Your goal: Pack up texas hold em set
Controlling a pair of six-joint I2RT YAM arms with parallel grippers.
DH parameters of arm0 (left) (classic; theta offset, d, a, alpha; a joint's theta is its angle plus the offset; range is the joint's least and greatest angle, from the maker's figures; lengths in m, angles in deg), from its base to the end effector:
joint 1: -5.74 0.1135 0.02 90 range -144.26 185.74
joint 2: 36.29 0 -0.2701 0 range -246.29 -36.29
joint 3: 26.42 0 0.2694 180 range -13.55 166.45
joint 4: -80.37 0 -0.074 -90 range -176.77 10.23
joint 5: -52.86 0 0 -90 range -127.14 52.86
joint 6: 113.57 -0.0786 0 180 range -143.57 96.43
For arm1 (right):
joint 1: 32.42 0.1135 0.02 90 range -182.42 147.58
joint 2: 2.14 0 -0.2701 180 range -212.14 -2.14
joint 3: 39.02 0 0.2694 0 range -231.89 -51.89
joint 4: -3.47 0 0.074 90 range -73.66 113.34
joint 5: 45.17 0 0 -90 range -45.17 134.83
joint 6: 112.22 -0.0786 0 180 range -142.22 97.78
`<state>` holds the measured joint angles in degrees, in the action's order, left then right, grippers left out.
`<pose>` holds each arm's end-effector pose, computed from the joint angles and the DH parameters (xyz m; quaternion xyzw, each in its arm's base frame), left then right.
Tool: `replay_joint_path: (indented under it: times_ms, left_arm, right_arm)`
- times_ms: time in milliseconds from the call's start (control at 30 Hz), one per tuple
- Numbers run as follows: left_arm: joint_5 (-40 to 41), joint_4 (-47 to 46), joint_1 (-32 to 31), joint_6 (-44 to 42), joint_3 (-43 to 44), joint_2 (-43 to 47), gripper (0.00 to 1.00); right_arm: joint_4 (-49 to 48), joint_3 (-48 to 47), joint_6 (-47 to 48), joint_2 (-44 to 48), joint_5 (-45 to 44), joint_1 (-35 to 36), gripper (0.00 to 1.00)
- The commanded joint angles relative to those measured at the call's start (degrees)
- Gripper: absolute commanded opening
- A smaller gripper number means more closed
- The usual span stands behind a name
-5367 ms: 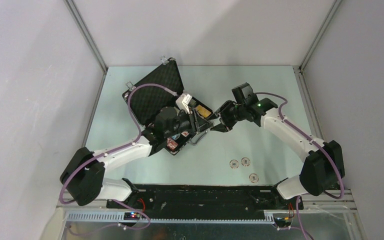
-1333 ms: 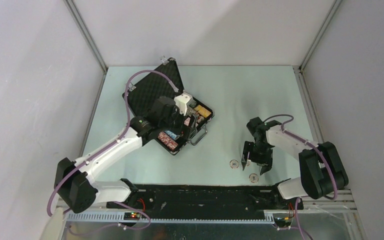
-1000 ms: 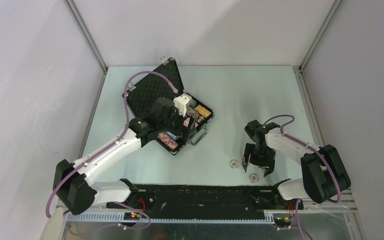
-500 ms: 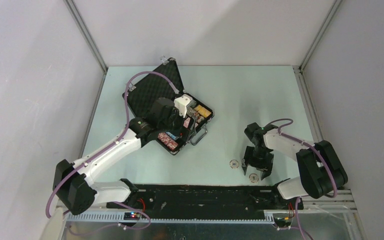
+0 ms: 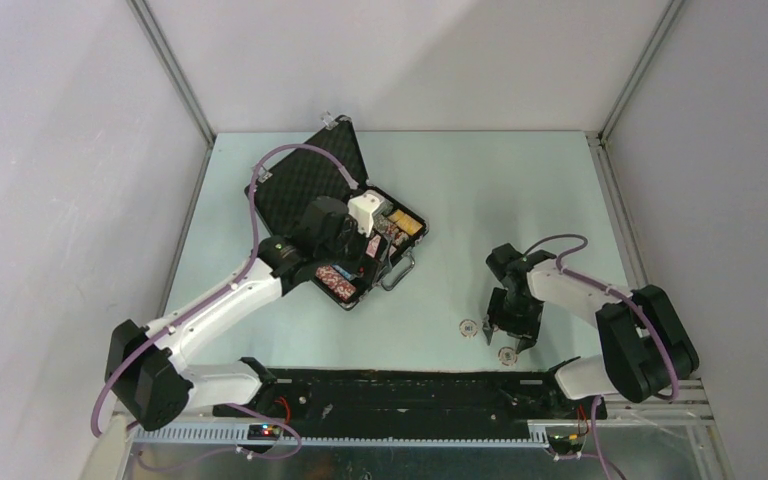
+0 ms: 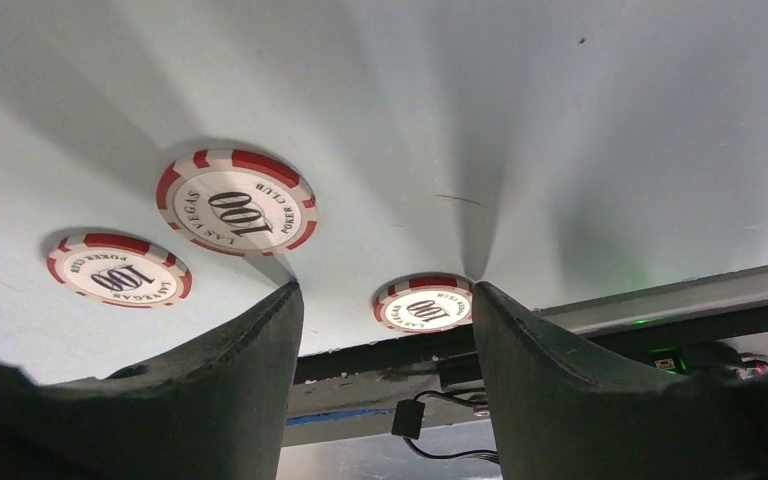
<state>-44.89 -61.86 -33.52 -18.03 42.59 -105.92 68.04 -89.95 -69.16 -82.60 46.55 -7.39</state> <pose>0.2367 -0.2072 0.2695 0.2887 0.8511 -0.2218 0.3784 0.1791 0.0862 0.0949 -0.1904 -0.9809 0.0089 0.0378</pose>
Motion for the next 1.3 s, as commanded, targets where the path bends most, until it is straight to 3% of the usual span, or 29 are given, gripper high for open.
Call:
replay_joint_path:
  times_ms: [0,267,433,600,733,933,1133,1167,1233,1267]
  left_arm:
    - [-0.97,-1.50,-0.19,-0.13,-1.24,2.62,0.97]
    - [-1.37,-3.44,-0.16,2.28,-3.65,3.99,0.97]
    - [-1.30,-4.65,-0.14,3.36,-4.78,4.69,0.96]
    - [-1.20,-5.94,-0.19,4.17,-5.68,5.96,0.96]
    - [-1.30,-6.28,-0.17,4.26,-6.11,6.64,0.96]
    - [-1.18,-5.99,-0.20,4.05,-5.40,6.69,0.96]
    - [-1.24,-7.56,-0.15,4.36,-5.26,6.20,0.96]
    - [-1.60,-8.15,-0.13,4.54,-5.58,6.07,0.96]
    - [-2.24,-9.09,-0.13,4.83,-6.13,5.95,0.96]
    - [-2.86,-9.40,-0.16,4.87,-6.44,5.93,0.96]
  right_arm:
    - [-1.71,0.27,-2.45,1.31,-3.96,1.56,0.64]
    - [-5.96,0.42,-3.66,1.50,-1.79,3.39,0.56]
    - [-10.18,2.05,-6.07,-2.34,3.12,2.81,0.39]
    - [-24.90,6.12,-17.61,-0.38,7.62,5.34,0.29]
    - [-29.98,1.14,-20.45,-3.97,6.58,9.02,0.25]
    - [-16.59,-11.90,-15.34,-4.21,1.83,6.51,0.26]
    - [-0.95,-4.94,-16.18,12.15,-3.84,0.04,0.32]
    - [0.65,-3.30,-18.65,16.65,-4.01,-0.72,0.30]
    - [2.86,1.81,-25.57,21.73,-5.12,-1.66,0.17]
    - [4.70,4.46,-27.46,23.75,-6.79,-1.26,0.04]
